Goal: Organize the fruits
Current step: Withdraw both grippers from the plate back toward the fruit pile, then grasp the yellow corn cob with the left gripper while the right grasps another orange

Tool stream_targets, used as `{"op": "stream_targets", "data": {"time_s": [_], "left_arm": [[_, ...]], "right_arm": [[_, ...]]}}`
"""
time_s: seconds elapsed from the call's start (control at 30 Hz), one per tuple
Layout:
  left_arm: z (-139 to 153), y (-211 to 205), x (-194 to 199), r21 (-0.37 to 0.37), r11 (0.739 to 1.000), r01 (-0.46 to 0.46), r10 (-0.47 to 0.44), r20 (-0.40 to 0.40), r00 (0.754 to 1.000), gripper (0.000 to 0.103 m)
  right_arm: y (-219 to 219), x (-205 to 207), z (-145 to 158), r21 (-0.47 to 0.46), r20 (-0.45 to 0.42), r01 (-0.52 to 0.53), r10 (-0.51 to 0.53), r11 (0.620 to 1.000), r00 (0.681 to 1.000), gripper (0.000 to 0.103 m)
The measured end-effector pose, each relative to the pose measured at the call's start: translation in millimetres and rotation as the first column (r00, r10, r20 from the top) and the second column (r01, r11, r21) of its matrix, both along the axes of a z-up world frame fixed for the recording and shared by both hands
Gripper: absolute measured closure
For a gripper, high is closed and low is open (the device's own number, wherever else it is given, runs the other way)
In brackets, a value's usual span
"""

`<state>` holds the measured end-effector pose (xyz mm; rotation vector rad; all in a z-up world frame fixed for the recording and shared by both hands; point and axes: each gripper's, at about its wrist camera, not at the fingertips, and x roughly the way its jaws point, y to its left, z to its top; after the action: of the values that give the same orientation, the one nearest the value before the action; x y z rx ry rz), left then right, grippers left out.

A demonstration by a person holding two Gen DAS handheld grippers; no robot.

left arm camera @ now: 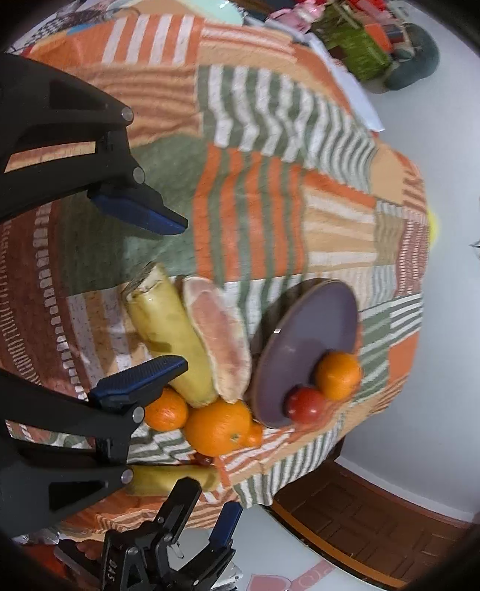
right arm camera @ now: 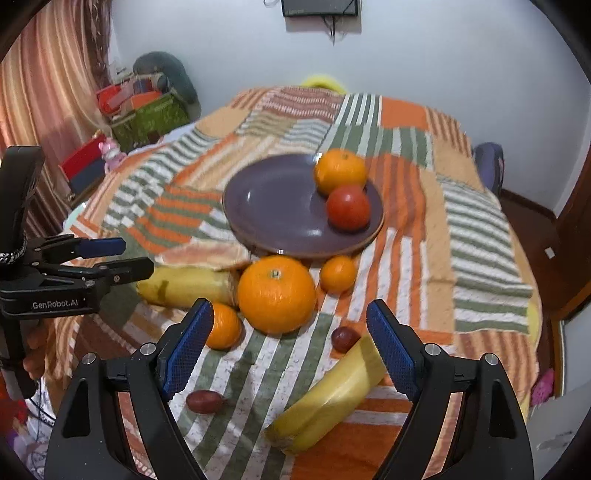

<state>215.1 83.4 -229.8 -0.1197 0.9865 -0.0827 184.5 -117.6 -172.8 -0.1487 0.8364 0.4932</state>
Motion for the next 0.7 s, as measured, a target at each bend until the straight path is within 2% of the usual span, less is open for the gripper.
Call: {"op": "stream_targets", "data": {"time_s": [0.17, 0.37, 0.53, 0.7], "left_arm": [[-17, -5, 9, -0.021, 0.999, 0.032, -0.033, -0.028, 0.999, 0.033], [-20, -13, 17, -0.051, 0.995, 0.086, -0.087, -0.018, 0.996, 0.032], [-23, -17, 18, -0.043, 0.993, 0.106, -0.106, -0.006, 0.994, 0.028], [-25, -17, 18, -0.044, 0.994, 0.102, -0.102, -0.002, 0.995, 0.028]], "right_arm": [[3, 16, -15, 0.009, -0.043, -0.004, 0.005, 1.000, 0.999, 0.020], [12, 30, -28, 0.016, -0.084, -0.016, 0.017, 1.000, 0.996, 0.021], [16, 35, -36, 0.032, -0.114, -0.031, 0.035, 0.999, 0.993, 0.021], [18, 40, -39, 0.054, -0.142, -0.056, 0.063, 0.997, 0.988, 0.036]]}}
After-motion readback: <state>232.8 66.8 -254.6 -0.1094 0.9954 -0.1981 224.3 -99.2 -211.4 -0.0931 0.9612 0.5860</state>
